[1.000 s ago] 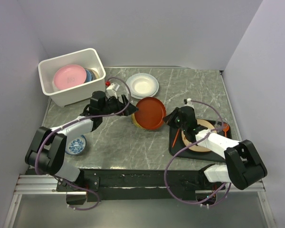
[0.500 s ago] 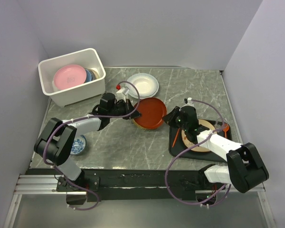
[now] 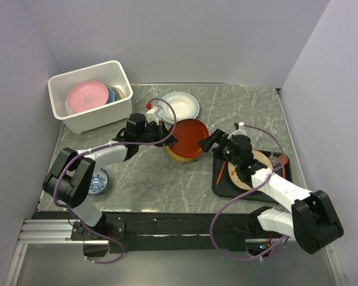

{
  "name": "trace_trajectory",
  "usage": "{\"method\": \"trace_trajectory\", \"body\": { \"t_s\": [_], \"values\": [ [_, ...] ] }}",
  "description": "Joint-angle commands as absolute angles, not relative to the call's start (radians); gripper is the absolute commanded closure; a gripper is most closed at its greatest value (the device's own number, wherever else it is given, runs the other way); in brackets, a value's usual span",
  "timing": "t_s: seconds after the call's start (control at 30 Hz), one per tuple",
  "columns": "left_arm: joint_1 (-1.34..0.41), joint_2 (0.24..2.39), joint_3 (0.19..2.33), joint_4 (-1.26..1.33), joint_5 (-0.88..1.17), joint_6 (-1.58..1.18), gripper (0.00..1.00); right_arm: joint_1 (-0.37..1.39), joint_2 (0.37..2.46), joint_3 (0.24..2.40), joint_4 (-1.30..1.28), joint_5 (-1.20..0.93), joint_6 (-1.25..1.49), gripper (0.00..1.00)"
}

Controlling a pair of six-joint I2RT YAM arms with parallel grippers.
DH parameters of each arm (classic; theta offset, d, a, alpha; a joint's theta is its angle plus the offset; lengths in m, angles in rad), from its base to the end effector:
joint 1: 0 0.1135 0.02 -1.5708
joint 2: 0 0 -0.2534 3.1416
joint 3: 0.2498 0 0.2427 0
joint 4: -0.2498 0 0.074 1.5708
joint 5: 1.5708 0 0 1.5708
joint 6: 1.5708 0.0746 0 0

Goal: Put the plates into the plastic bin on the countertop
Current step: Place the plate in the plastic bin.

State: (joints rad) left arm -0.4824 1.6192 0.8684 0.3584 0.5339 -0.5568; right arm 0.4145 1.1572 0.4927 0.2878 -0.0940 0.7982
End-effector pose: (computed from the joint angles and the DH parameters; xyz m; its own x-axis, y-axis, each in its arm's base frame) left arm 0.3127 -0.2066 0.1972 -0.7188 -0.1371 -0.6816 0.5136 0.5560 -0.6535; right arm 0.2518 0.1184 0.1932 -0.5793 0.5240 -0.6243 -0.0945 0.7176 0.6900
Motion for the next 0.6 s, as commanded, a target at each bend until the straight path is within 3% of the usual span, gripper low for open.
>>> {"method": "trace_trajectory", "body": {
  "t_s": [0.0, 0.57],
  "values": [
    [-0.486, 1.62, 0.923, 0.37, 0.525, -0.529, 0.99, 0.413, 1.088, 0.472, 0.278, -0.057, 0.785, 0.0],
    [-0.382, 1.546, 0.982, 0.27, 0.423, -0.522, 0.99, 0.411, 1.061, 0.488, 0.238, -0.066, 0.753, 0.0]
  ]
}}
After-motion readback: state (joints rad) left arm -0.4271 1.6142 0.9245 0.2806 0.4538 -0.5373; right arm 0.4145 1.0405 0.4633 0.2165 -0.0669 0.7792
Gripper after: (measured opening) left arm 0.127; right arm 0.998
